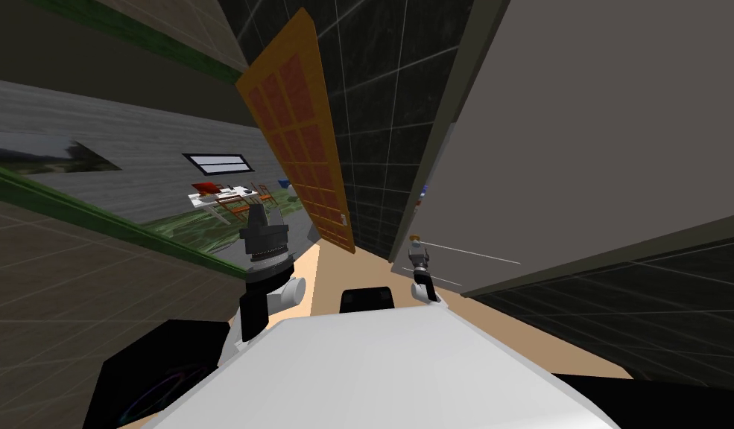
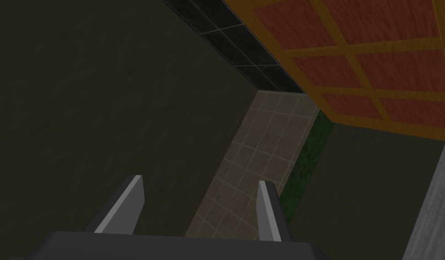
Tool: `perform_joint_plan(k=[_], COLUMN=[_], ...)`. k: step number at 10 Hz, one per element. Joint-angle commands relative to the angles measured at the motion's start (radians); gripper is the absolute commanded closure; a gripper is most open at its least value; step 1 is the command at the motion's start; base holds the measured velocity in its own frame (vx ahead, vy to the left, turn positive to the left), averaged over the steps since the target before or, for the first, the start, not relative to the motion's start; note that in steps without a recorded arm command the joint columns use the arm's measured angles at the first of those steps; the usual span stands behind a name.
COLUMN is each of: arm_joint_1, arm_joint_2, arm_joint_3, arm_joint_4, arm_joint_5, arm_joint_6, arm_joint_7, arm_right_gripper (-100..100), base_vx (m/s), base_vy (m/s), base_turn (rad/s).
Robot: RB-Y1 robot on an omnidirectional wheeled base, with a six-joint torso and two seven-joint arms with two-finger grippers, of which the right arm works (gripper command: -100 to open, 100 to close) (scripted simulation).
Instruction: Pull the door open
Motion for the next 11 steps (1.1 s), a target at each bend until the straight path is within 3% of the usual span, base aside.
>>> perform_joint_plan(k=[1, 11], arm_joint_1=[-0.002, -0.007], arm_joint_2=[0.003, 0.021], arm_joint_3=[0.009, 0.058], arm_joint_4=[-0.003, -0.025], arm_joint_5=[-0.022, -0.141], arm_joint_6=[0.003, 0.021], arm_joint_7=[-0.050, -0.307], arm_right_gripper=[-100, -100], base_vx=[-0.058, -0.067], base_vy=[-0.008, -0.010], base_turn=[0.031, 0.037])
